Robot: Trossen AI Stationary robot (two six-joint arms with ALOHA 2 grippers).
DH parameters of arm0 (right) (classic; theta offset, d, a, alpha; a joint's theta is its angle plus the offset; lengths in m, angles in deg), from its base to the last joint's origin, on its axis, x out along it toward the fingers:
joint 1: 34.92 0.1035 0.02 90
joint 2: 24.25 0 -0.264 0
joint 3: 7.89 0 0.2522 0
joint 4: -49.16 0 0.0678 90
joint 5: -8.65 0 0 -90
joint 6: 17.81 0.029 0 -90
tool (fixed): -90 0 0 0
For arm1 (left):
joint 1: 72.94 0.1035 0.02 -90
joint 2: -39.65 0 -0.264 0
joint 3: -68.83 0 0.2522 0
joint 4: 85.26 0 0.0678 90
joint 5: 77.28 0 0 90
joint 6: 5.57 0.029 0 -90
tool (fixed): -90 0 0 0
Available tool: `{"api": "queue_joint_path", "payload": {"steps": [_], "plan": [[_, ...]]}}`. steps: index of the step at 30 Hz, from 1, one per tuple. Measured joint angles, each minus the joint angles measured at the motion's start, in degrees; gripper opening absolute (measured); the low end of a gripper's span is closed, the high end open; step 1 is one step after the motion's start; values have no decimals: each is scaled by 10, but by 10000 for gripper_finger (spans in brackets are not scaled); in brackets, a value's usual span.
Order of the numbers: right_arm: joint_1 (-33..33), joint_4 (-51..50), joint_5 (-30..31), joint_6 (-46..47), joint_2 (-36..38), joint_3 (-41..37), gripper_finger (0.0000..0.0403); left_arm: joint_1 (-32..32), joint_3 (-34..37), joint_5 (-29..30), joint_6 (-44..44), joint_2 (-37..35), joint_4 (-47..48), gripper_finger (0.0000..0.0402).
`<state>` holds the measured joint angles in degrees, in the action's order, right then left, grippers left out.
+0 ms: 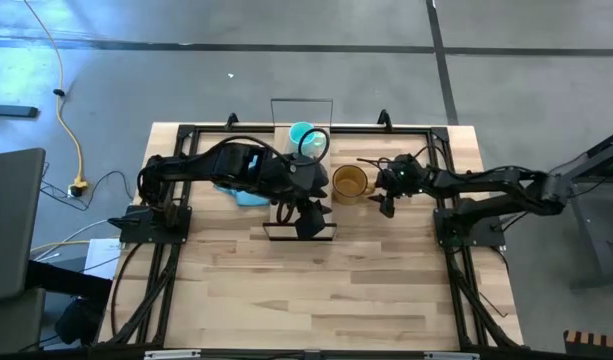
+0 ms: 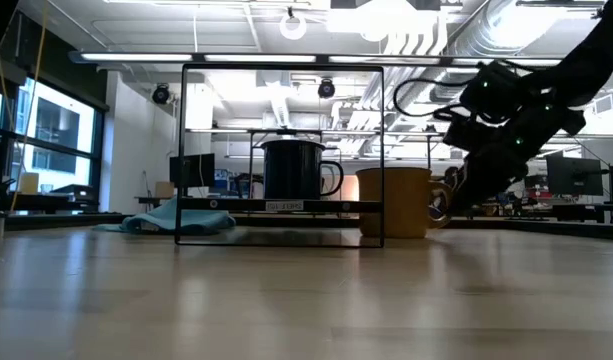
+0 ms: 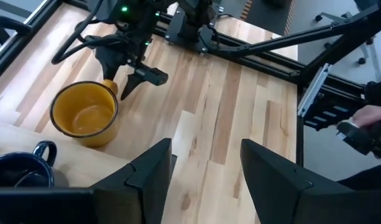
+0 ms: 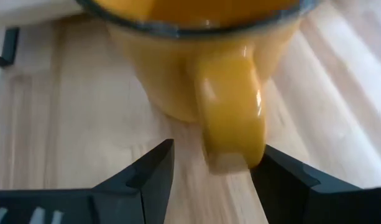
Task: Stack small to large cups/mugs on shelf
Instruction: Put the yellow mug on the shelf
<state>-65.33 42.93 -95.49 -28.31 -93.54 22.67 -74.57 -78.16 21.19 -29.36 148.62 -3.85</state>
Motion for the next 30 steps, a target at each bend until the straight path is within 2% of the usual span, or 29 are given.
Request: {"api": "queue_joint_path", "payload": {"steps": [8,18,30], "plan": [[-10,0,21,1,46,0,190,1,0,2,0,0,-2,182],[-11,-1,10,15,69,0,128,1,0,2,-5,0,-2,182],[-11,0,-5,27,69,0,134,1,0,2,-6,0,-2,182]]}}
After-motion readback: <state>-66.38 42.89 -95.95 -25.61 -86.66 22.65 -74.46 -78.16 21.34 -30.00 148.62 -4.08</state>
